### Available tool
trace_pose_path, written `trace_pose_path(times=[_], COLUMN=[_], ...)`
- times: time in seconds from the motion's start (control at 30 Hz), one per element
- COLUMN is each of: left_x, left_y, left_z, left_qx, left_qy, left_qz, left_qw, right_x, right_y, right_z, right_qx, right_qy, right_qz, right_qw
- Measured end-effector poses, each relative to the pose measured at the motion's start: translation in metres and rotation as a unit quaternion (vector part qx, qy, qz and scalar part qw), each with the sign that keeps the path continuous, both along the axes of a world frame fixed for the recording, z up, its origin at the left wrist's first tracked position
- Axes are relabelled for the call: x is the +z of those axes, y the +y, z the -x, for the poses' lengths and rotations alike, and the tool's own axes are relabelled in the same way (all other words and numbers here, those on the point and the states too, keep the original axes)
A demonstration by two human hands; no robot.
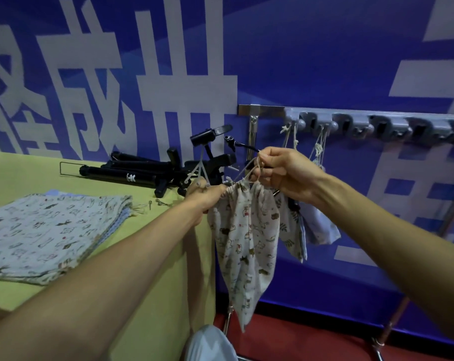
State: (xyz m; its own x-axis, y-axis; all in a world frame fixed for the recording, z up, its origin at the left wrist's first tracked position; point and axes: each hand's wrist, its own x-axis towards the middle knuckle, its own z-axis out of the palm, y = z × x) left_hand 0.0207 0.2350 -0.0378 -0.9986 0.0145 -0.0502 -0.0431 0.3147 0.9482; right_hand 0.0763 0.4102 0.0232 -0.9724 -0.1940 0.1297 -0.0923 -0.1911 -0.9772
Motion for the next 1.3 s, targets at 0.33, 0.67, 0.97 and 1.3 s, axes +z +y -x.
trace_pose_path(times=[0.33, 0.67, 0.97, 1.3], left_x=[-0.001, 0.002, 0.042, 0.137], left_y=[-0.006, 0.007, -0.036, -0.017], left_z=[-0.004, -0.024, -0.046, -0.106], left_qx=[-0.026, -0.123, -0.213, -0.170], left_qy=[0.033, 0.033, -0.037, 0.322], left_qz=[0.052, 0.026, 0.100, 0.167], left_qw=[0.998, 0.991, 0.971, 0.916], right_x=[0.029, 0.042, 0.047, 0.054], right_y=[-0.001, -0.005, 0.008, -0.003], right_z=[-0.010, -0.012, -0.017, -0.043], right_qx=[-0.032, -0.006, -0.032, -0.031], right_qy=[0.082, 0.056, -0.021, -0.050], right_qz=[-0.698, -0.483, -0.219, -0.227], right_qw=[0.710, 0.874, 0.975, 0.972])
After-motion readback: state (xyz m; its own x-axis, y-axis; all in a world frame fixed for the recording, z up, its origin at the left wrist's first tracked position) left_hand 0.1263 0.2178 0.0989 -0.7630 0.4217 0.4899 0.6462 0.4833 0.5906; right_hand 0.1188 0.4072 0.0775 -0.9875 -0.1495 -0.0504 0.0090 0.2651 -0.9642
